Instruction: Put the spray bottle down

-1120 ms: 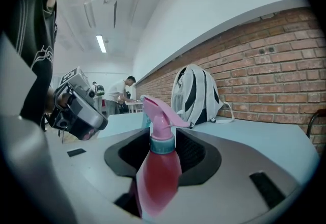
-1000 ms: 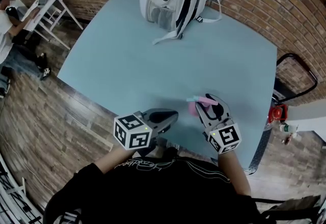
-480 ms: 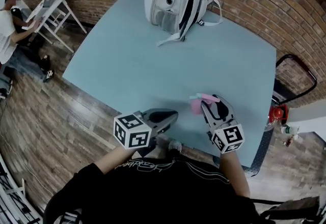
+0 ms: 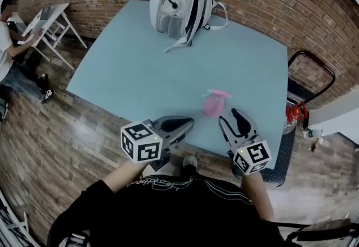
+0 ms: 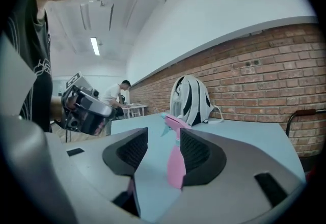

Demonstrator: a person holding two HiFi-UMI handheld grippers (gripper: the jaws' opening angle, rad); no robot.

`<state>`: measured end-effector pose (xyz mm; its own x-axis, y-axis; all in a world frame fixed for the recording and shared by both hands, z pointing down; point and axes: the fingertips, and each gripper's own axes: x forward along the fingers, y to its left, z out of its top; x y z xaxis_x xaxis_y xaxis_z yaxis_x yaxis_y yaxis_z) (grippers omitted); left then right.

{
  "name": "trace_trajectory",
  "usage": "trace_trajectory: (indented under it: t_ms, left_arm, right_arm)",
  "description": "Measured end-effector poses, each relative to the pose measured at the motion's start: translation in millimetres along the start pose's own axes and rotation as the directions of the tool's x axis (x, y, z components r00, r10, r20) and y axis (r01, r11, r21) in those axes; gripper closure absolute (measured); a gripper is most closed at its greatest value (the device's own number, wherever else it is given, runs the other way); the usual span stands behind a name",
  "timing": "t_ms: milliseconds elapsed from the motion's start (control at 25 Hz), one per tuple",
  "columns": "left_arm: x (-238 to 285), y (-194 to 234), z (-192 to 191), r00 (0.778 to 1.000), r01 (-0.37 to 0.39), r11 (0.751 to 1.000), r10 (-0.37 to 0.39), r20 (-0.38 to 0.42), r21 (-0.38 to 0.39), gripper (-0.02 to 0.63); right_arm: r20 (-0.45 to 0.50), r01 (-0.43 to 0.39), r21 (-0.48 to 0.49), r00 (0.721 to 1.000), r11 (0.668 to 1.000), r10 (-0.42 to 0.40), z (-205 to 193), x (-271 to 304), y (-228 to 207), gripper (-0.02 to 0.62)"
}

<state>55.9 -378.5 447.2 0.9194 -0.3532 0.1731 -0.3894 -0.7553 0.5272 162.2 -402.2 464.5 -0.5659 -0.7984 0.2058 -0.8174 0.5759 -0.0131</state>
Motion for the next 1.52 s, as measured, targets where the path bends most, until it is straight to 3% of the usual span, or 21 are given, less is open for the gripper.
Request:
trace_trajectory:
  t_ms: [160, 320, 440, 600, 800, 1120, 1520]
  left_arm:
    - [-14.6, -42.0, 7.0, 0.998, 0.063, 0.997, -0.064, 0.021, 0.044, 0.600]
    - [-36.9, -80.7, 1.5, 0.991, 0.121, 0.992, -0.122, 0.047, 0.025, 0.600]
    - [-53.7, -106.9, -5.2, 0.989, 0.136, 0.989, -0.139, 0.047, 0.053, 0.600]
    - [-75.3, -139.7, -15.1, 0.984, 0.168, 0.981, -0.172, 0.037, 0.092, 0.600]
    - [-99.0, -168.1, -33.4, 0.981, 0.190, 0.971, -0.194, 0.017, 0.142, 0.600]
    - [-112.3, -184.6, -45.7, 0.978, 0.204, 0.961, -0.206, -0.010, 0.186, 0.600]
    - [-116.2, -174.9, -54.0, 0.978, 0.209, 0.968, -0.210, -0.007, 0.140, 0.600]
  right_arm:
    - [0.039, -0.066, 0.011, 0.997, 0.998, 0.066, 27.1, -33.0, 48.7, 0.434]
    - [0.109, -0.183, 0.115, 0.979, 0.976, 0.170, 45.3, -71.1, 100.1, 0.437]
    - [0.143, -0.218, 0.145, 0.970, 0.965, 0.197, 56.2, -100.0, 127.7, 0.536]
    - [0.156, -0.247, 0.184, 0.963, 0.951, 0.220, 62.3, -128.6, 158.9, 0.568]
    - [0.108, -0.222, 0.279, 0.974, 0.934, 0.200, 48.9, -145.9, 193.1, 0.580]
    - [0.106, -0.200, 0.314, 0.979, 0.928, 0.175, 44.8, -158.5, 214.7, 0.580]
    - [0.064, -0.170, 0.310, 0.985, 0.935, 0.158, 31.4, -152.7, 219.2, 0.581]
